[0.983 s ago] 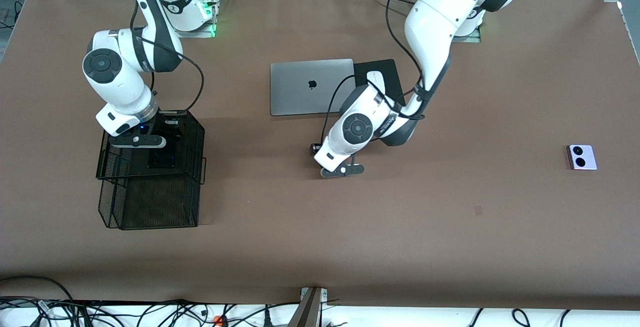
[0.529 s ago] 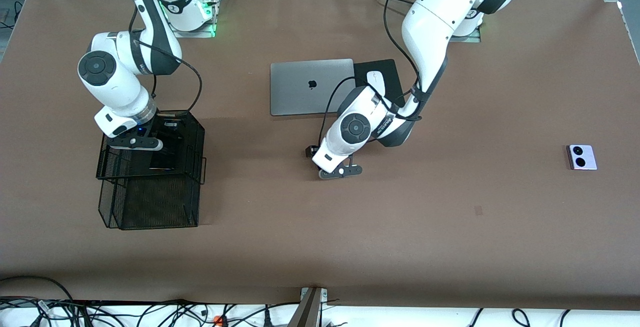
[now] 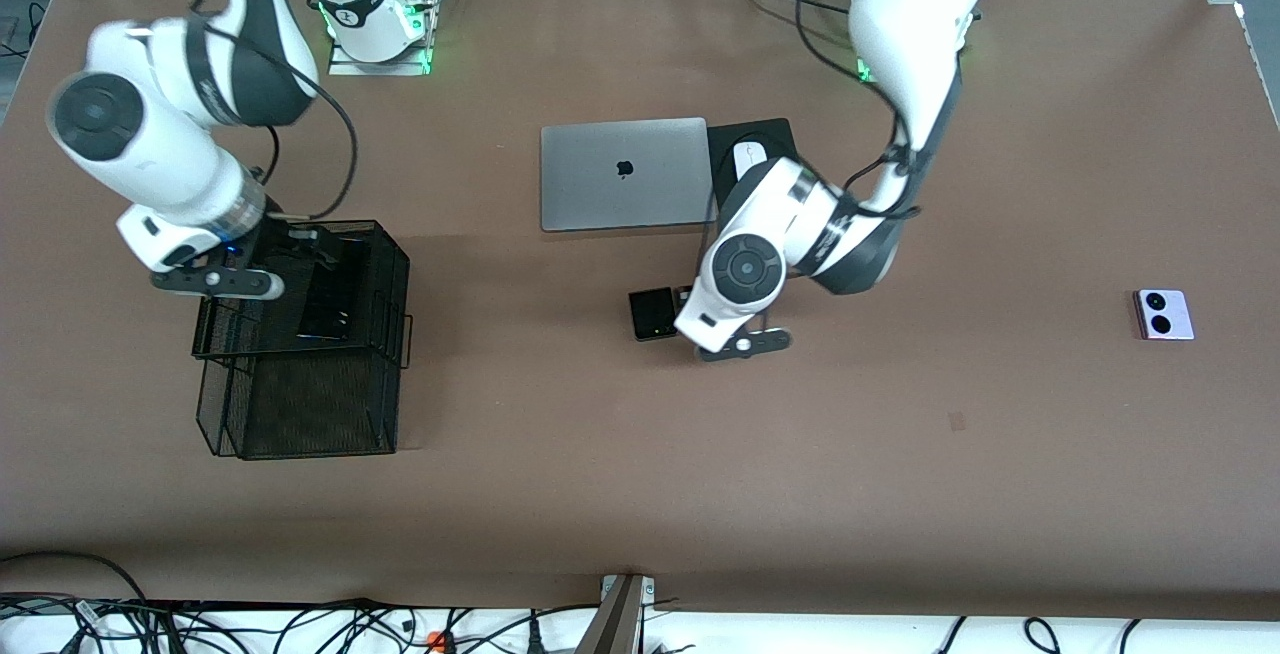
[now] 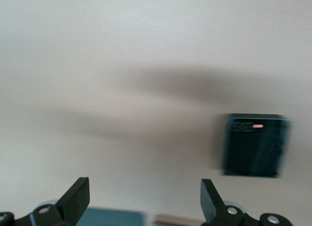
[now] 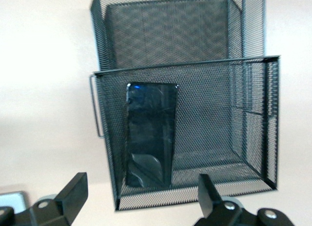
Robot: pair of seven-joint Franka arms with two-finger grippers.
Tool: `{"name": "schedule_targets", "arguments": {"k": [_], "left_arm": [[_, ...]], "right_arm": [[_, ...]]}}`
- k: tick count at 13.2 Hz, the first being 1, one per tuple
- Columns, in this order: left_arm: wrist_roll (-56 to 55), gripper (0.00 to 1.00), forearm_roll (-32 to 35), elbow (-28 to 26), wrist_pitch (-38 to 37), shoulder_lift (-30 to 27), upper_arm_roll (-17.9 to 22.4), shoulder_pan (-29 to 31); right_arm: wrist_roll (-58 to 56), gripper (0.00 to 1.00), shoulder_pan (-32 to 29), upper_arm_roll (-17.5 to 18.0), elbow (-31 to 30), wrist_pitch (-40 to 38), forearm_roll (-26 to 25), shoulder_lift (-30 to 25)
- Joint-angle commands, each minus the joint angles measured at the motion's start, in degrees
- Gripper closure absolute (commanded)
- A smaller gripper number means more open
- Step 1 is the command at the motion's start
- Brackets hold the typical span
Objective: Place phones with both arms
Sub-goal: 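Release the tall phone, reach the flip phone while the left gripper reaches the white phone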
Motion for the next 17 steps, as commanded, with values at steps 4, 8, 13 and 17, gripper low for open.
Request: {"name": "schedule_targets", "arguments": {"k": [4, 8, 13, 17], "left_arm": [[7.61, 0.0, 9.16, -1.33, -18.62, -3.84, 1.74, 8.54], [25.9, 0.0, 9.43, -1.94, -19.43, -4.54, 1.74, 21.73], [42.96, 0.0, 13.1, -4.39, -18.73, -7.34, 1.66, 32.38], [51.22, 0.0, 19.8, -8.35, -15.66, -13.14, 1.66, 38.35]], "right_arm": [[18.65, 0.0, 0.49, 12.43, 12.15, -3.09, 1.09, 7.94], [37.82, 0.0, 1.19, 23.07, 23.75, -2.21, 0.74, 20.15], [49.02, 0.0, 6.19, 25.64, 36.0, 1.56, 0.13, 33.88], [48.33, 0.0, 9.27, 25.64, 35.91, 10.69, -0.14, 39.07]]}}
